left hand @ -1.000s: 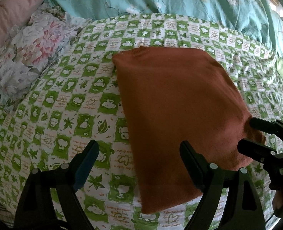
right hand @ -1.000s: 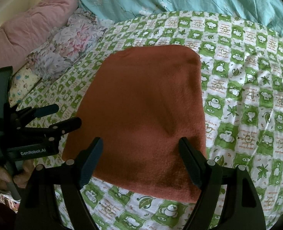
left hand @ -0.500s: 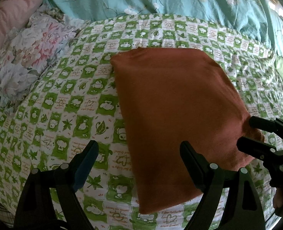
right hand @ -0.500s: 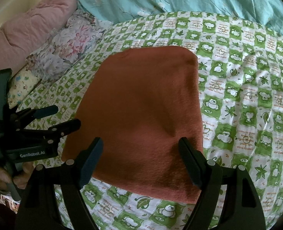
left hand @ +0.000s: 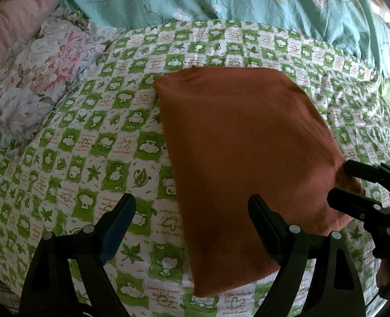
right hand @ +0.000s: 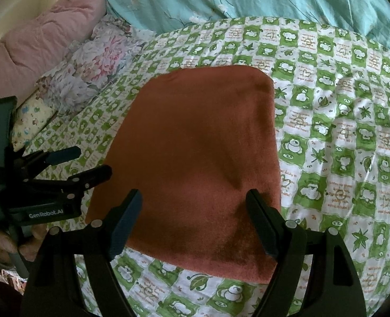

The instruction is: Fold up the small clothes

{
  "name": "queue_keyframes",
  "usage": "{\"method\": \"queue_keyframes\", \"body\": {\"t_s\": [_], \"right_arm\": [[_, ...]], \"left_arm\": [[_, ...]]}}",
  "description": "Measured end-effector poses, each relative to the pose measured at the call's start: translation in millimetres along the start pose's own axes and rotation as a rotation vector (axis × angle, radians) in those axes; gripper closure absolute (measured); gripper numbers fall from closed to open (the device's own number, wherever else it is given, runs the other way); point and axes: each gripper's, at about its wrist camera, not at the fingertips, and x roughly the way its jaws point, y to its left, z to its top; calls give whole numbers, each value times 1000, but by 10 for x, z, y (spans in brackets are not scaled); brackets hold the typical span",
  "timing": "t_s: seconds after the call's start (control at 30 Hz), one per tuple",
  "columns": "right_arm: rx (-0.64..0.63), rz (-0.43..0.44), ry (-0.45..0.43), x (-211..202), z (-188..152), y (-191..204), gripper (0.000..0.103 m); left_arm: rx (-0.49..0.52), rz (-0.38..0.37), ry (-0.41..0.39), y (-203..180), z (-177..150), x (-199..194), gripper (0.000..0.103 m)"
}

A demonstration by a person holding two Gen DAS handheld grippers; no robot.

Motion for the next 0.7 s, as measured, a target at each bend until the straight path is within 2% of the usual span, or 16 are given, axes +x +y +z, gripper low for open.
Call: {"method": "queue_keyframes", "body": {"t_s": [0.7], "right_arm": [[1,2,-1,10,42,4,22]], "left_arm": [[1,-4,6,4,35,45,15]]}}
